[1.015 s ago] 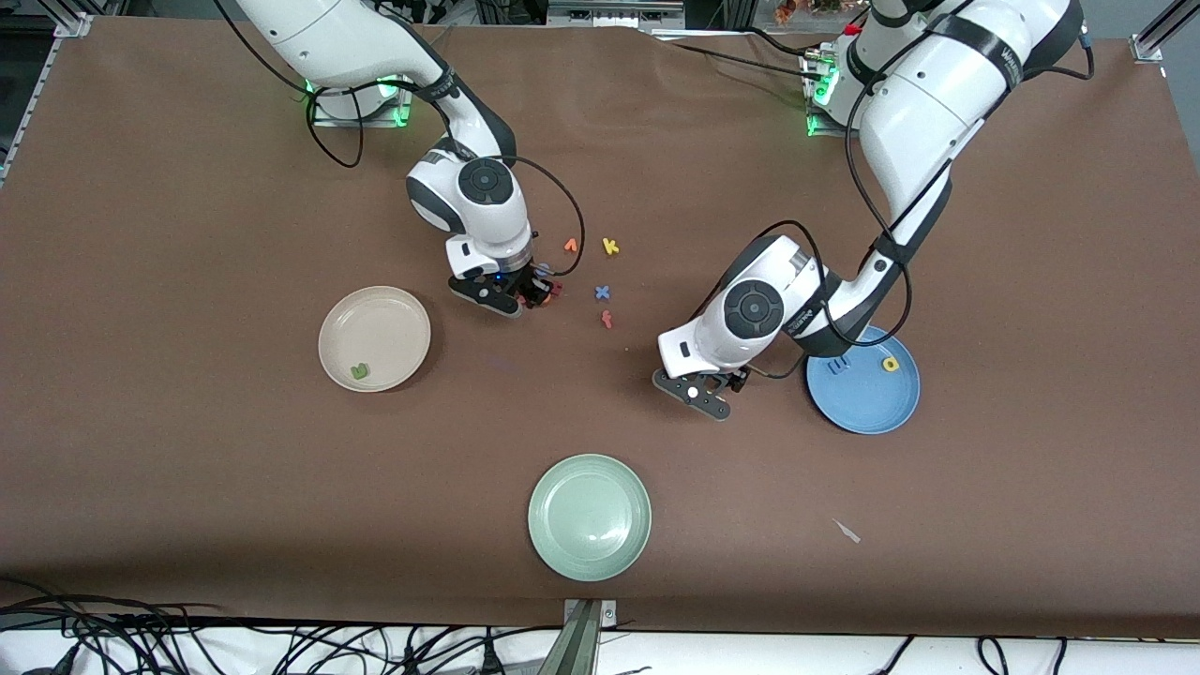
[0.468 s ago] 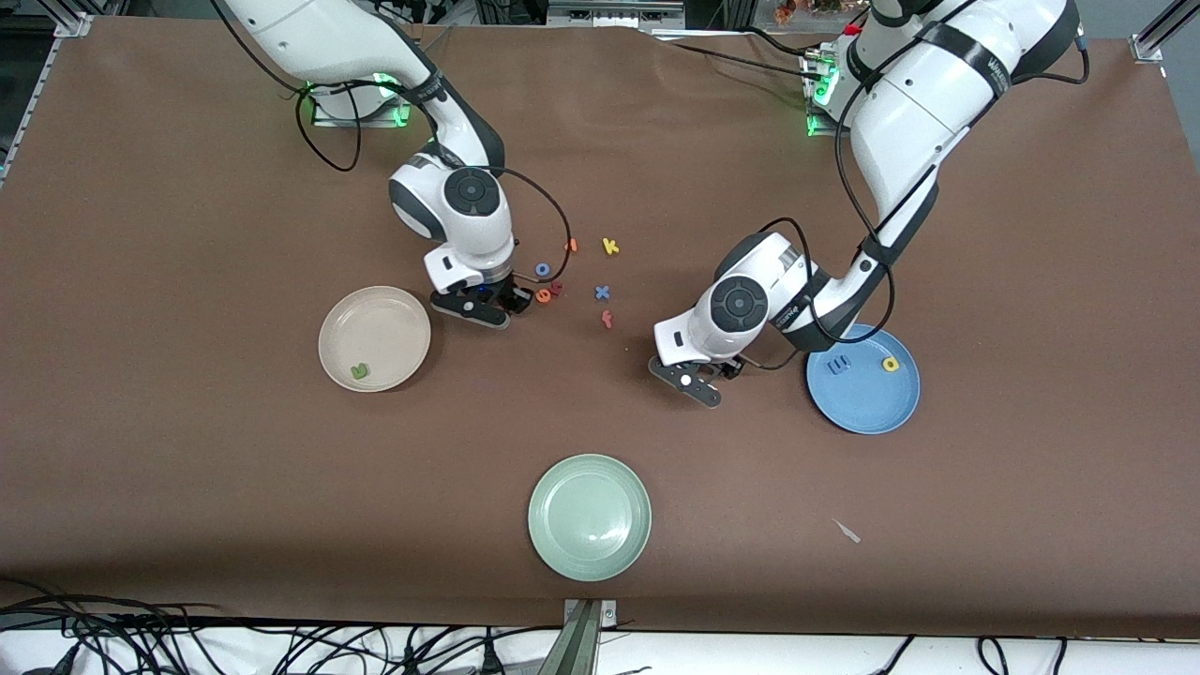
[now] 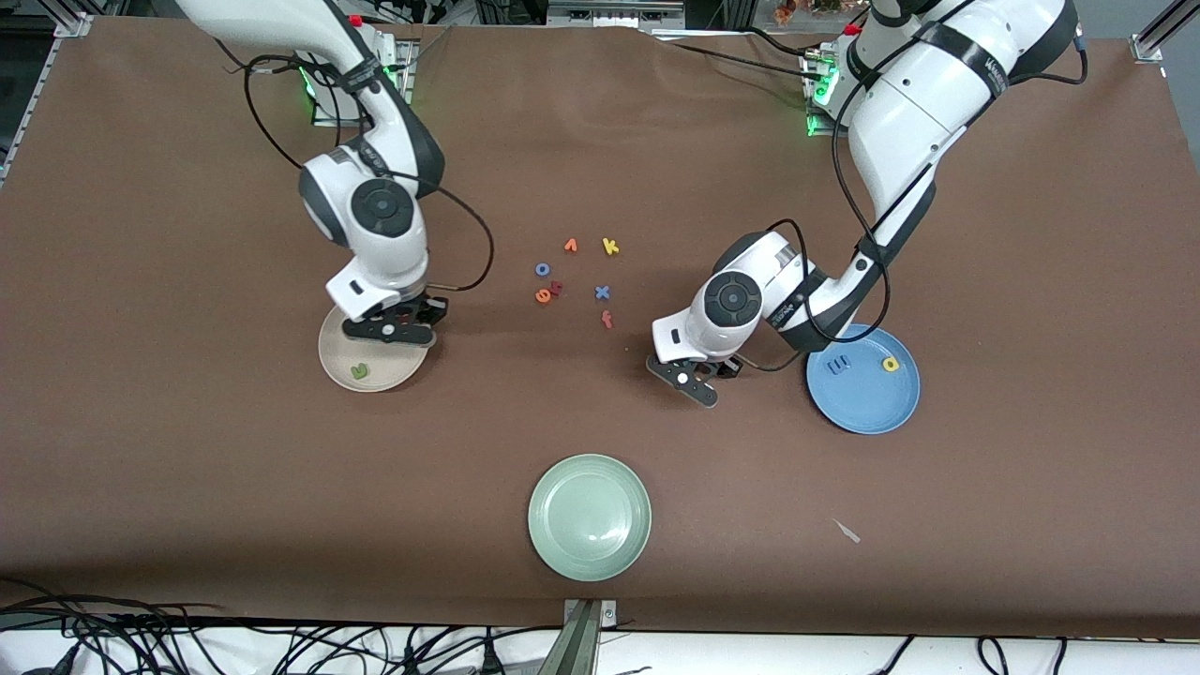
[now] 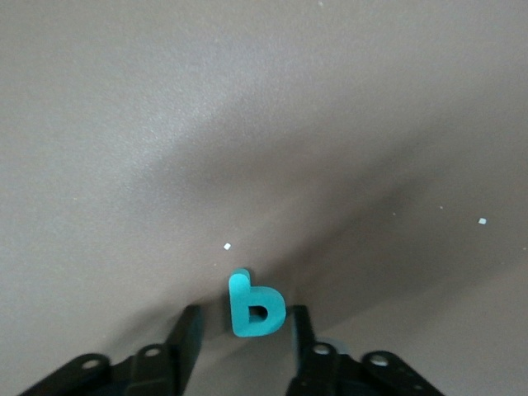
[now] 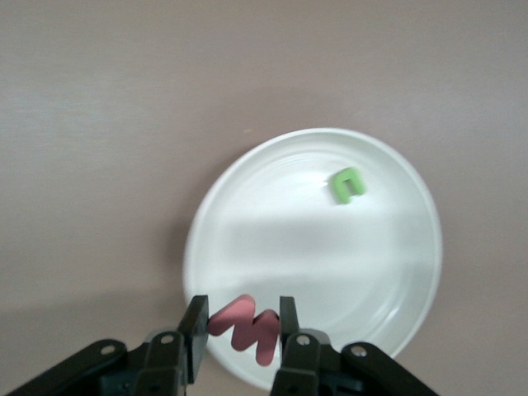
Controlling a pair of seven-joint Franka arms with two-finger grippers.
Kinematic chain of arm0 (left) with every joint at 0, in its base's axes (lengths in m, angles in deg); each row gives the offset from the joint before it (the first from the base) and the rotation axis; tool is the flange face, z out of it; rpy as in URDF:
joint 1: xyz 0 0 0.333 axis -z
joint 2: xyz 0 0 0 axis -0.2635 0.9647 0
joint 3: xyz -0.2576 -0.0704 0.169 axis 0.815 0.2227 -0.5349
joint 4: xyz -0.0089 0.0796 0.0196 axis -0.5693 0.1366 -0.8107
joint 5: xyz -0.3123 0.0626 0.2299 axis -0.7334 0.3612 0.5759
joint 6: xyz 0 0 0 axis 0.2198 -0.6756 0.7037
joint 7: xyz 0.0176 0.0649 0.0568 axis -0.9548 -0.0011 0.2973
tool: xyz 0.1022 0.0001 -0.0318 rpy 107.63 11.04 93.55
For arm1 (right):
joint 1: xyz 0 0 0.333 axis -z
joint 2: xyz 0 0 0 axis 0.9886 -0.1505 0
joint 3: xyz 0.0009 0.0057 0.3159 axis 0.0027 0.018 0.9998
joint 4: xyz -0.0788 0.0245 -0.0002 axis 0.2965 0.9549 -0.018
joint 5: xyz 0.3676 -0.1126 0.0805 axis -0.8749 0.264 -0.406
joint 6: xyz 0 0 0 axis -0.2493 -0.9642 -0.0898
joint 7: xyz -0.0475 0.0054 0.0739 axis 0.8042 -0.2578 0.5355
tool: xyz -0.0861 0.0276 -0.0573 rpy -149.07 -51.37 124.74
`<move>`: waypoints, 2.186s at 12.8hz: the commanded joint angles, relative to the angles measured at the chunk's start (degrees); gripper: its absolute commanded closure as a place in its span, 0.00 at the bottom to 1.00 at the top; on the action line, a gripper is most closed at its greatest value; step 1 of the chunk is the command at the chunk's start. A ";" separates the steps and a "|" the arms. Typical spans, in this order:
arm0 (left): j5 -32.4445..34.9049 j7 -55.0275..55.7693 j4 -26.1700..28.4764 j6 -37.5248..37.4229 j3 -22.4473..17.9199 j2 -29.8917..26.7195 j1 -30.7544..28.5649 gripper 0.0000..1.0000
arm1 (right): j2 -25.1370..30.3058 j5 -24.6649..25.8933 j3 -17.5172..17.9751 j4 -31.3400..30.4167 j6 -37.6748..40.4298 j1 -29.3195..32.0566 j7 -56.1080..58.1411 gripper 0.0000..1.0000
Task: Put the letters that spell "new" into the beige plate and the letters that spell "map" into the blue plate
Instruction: 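Place the teal b on the blue plate while the right gripper grasps orange e, then raise the left arm to rest while the right gripper lifts the orange e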
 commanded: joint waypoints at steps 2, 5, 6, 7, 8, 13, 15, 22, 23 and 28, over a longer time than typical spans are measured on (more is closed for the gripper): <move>1.29 -0.12 0.05 0.91 -0.30 -0.17 -0.34 0.85 | 0.25 -1.07 -1.18 -1.66 -0.88 0.82 3.27 0.58; 1.29 -0.65 -0.22 -0.31 -0.21 -1.74 -1.21 0.98 | -0.28 -3.96 -0.48 -1.66 -1.76 0.74 -0.33 0.36; 1.29 -1.34 -0.48 -3.37 -0.04 -2.89 -2.35 0.98 | -0.28 -4.41 0.05 -1.57 -1.85 0.65 -0.43 0.36; 0.94 -3.79 -0.66 -7.05 0.31 -4.90 -3.58 0.97 | -0.28 -4.85 0.23 -1.48 -1.85 0.65 -0.60 0.36; -0.63 -6.68 -0.74 -9.78 0.31 -6.83 -5.07 0.96 | -0.28 -5.29 0.58 -1.31 -1.93 0.48 -0.87 0.33; -2.05 -32.06 -0.31 -17.98 0.49 -10.89 -16.31 0.93 | -2.47 -19.50 1.54 -0.17 -7.20 -3.91 -4.46 0.33; -2.74 -38.50 0.92 -17.99 0.49 -10.20 -20.18 0.90 | -4.92 -19.36 2.68 1.85 -8.70 -5.75 -10.24 0.33; -2.22 -39.23 3.83 -17.63 0.49 -10.71 -22.40 0.00 | -13.10 -12.94 3.57 7.13 -12.82 -11.39 -26.18 0.33; -2.22 -39.23 3.74 -17.90 0.58 -11.85 -22.05 0.00 | -13.89 -12.76 3.65 8.35 -12.75 -11.83 -27.14 0.33; -4.41 -38.44 -2.12 -24.02 0.66 -15.82 -21.52 0.00 | -16.27 -9.87 3.83 9.86 -12.92 -13.41 -31.36 0.33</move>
